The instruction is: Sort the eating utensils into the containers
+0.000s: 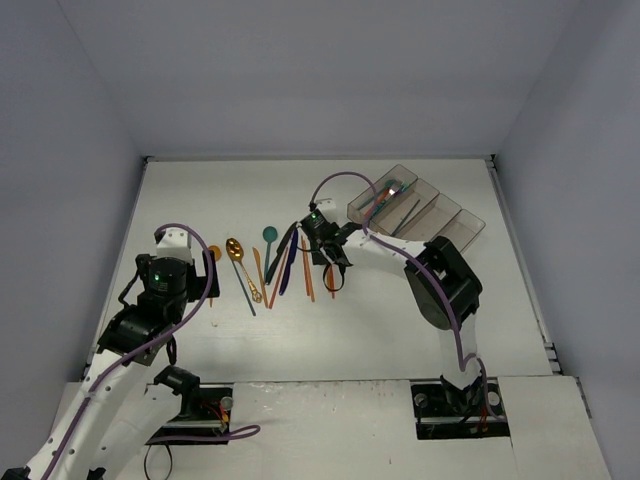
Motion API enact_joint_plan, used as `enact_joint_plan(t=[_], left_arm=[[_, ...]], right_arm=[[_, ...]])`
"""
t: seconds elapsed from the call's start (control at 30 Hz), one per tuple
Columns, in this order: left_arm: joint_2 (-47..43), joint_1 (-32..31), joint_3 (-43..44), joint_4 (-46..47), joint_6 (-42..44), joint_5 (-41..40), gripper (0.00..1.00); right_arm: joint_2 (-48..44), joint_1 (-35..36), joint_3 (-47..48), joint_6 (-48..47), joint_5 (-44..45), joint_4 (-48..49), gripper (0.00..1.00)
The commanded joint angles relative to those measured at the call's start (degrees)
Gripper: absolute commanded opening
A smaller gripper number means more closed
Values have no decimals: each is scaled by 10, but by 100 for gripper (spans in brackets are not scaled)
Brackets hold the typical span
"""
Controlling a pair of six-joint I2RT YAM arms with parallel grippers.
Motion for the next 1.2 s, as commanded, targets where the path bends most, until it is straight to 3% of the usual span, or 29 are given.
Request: enact_joint_plan(t=[0.0, 0.7, 1.17], left_arm=[[6, 1, 11, 32, 8, -6, 97], [5, 1, 11, 32, 8, -5, 97], [6, 1, 10, 32, 8, -5, 97]], right_arm=[[11, -7, 26, 6, 12, 7, 26], [38, -1, 11, -5, -6, 7, 21], [49, 3, 0, -15, -16, -1, 28]])
